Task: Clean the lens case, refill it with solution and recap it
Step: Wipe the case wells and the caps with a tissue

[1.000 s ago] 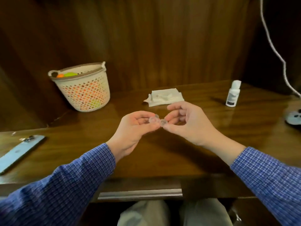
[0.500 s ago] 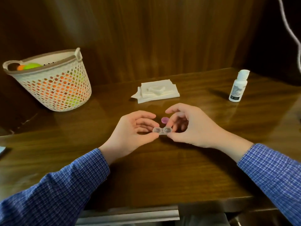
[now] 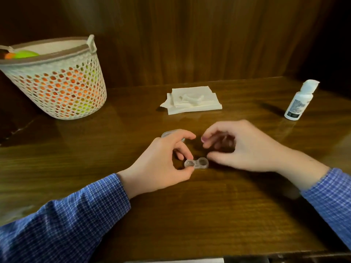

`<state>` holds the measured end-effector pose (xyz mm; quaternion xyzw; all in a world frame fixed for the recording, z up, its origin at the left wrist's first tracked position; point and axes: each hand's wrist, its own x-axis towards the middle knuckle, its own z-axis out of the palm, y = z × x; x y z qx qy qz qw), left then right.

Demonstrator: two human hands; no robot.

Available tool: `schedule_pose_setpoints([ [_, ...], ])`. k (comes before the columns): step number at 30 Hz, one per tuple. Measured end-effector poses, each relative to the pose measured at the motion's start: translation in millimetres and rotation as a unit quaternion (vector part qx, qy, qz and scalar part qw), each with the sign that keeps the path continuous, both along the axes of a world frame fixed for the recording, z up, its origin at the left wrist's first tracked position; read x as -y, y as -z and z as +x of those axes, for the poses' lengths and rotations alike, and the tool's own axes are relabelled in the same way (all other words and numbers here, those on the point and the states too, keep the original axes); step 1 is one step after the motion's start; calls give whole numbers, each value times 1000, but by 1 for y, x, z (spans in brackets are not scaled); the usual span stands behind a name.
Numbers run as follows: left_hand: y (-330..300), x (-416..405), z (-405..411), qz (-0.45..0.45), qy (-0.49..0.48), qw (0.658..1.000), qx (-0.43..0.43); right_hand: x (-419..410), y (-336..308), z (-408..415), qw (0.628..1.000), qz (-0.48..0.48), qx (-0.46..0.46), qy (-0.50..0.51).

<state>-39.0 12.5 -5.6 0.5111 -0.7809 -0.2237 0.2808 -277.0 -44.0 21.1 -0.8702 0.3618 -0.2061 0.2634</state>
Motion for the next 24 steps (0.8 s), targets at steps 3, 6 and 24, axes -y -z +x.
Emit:
schedule_pose_setpoints([
  [3, -2, 1, 3, -2, 2, 1000, 8, 34, -19, 6, 993, -57, 83, 60],
  [6, -2, 2, 6, -16, 3, 1000, -2, 86, -23, 26, 984, -96, 77, 130],
  [24, 4, 2, 19, -20, -35, 993, -109, 162, -11, 57, 961, -147, 14, 233],
])
